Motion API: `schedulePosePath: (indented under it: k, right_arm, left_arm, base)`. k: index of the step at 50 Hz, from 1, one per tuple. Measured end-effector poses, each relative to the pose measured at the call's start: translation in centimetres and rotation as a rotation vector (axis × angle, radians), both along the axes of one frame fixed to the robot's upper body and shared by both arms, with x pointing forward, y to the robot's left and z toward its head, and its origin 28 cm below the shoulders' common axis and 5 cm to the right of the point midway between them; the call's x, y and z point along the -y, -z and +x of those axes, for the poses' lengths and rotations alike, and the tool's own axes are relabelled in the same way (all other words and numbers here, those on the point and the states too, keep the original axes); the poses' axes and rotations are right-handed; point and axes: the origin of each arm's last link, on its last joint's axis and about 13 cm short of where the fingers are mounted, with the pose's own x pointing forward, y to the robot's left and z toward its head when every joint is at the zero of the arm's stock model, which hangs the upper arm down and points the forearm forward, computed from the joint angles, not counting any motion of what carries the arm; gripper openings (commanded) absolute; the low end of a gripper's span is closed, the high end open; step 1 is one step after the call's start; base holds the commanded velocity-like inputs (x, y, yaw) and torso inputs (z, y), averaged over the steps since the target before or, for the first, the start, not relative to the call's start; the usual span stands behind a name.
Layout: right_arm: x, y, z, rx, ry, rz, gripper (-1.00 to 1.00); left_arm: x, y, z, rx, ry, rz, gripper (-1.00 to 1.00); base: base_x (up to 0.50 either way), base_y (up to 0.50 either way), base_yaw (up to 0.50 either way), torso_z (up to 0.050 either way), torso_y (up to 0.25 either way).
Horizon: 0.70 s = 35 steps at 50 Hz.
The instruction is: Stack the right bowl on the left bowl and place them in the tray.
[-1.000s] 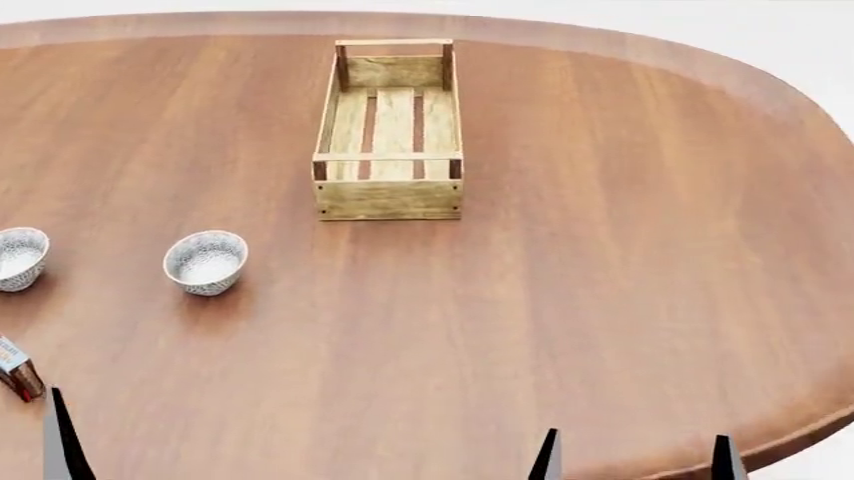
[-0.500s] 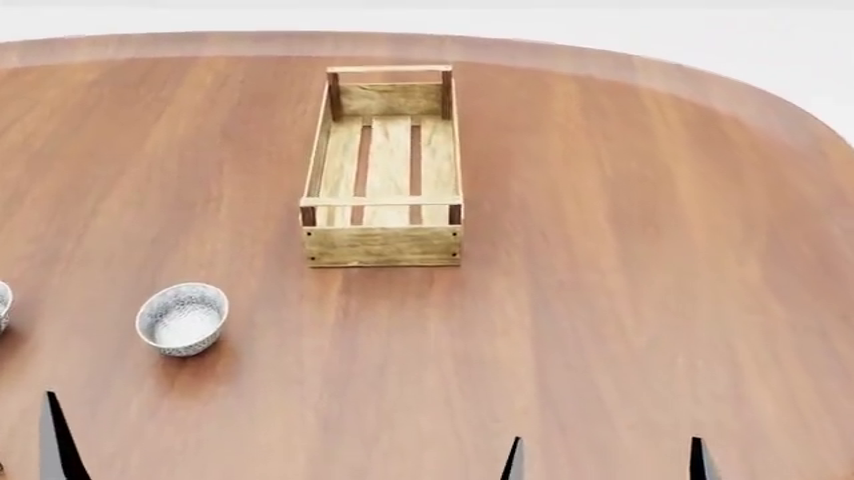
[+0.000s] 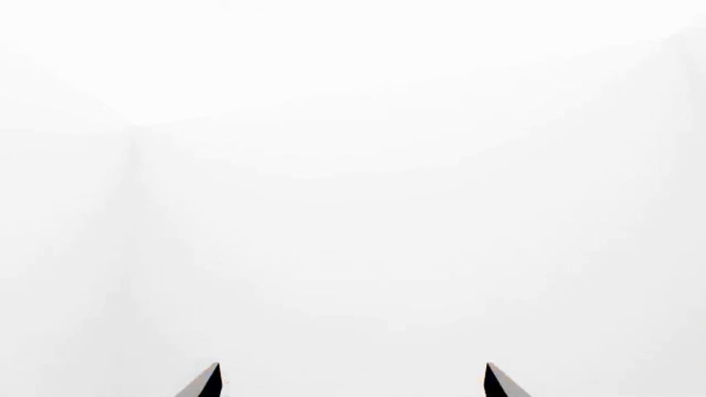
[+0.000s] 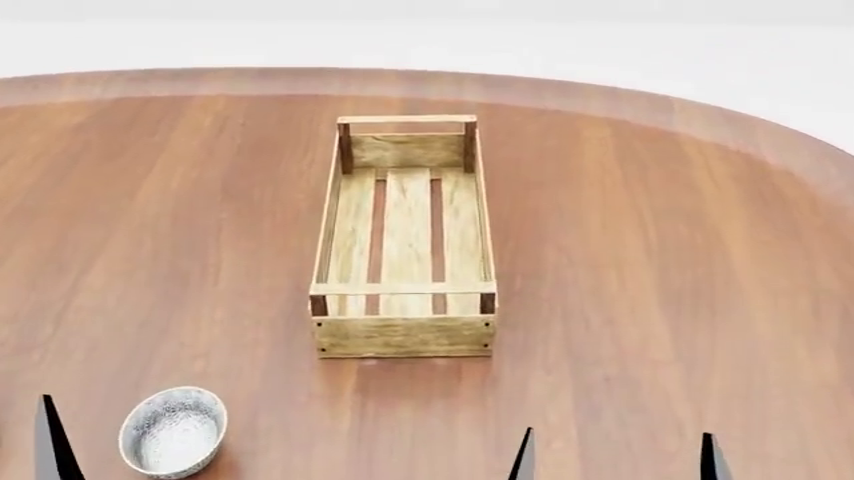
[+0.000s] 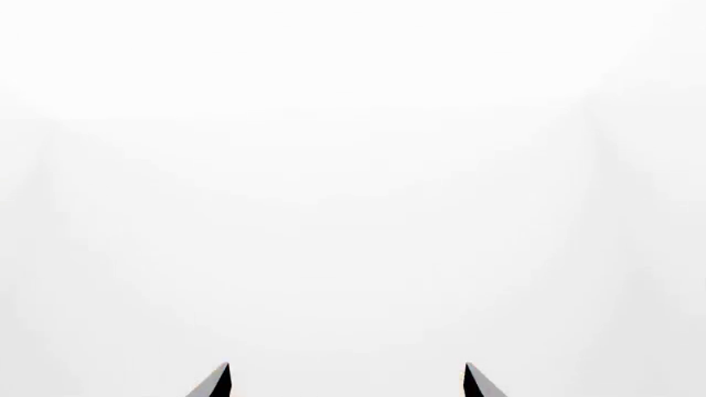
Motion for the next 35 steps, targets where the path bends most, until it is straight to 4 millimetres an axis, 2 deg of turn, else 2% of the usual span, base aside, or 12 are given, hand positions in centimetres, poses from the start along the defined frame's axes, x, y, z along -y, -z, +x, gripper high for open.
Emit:
schedulePosePath:
  k: [35]
  right_arm:
    - [-0.07, 0.12, 0.20, -0.032, 0.003, -0.025, 1.00]
  left_arm:
    - [0.03, 0.26, 0.08, -0.007, -0.002, 0.003, 1.00]
  base:
    - [0.50, -0.03, 0.00, 0.000, 0.000]
